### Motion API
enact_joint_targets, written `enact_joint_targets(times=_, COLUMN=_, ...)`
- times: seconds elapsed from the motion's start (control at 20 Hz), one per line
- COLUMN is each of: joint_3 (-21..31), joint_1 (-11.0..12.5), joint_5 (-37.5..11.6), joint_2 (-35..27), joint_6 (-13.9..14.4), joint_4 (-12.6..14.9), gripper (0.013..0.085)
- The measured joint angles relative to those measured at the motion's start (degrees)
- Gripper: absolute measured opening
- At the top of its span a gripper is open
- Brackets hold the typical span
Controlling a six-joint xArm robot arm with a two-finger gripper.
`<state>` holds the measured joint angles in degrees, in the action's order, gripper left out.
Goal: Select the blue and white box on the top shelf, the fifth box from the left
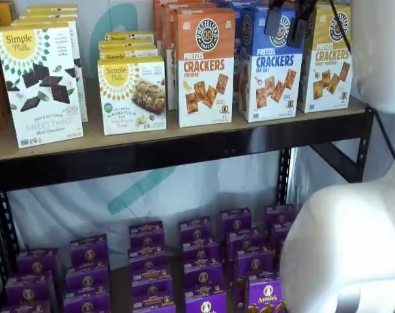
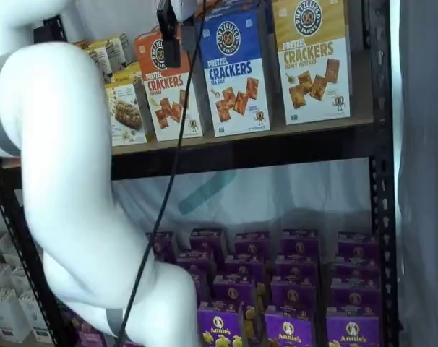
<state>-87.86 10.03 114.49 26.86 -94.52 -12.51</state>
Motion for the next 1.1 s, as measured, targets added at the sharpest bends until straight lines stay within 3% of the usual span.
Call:
enact_joint_targets(times=0.15, joint_3=0.58, joint_1=-1.93, joint_5=-0.82, joint_2=0.12, joint_6=0.43, joint_4=3.03, gripper=0.085)
enact_joint_targets(times=0.35, joint_3=1.48, joint_1=-1.85, joint_5=-1.66, joint_2=0.21, joint_6=0.46, joint_4=2.78, gripper=0.085)
enact_joint_targets(times=0.55, joint_3=1.51, joint_1=-0.38, joint_5=-2.35, joint_2=0.1, joint_6=0.3, joint_4=-0.3, gripper=0.085)
enact_joint_targets(times=0.8, joint_3=1.95, joint_1=1.48, joint_5=-5.66, joint_2=0.58, joint_6=1.03, joint_4=-6.46, gripper=0.085)
enact_joint_targets(times=1.1, joint_3=2.32, joint_1=1.65, joint_5=-9.76, joint_2=1.05, joint_6=2.18, joint_4=-9.64, gripper=0.085)
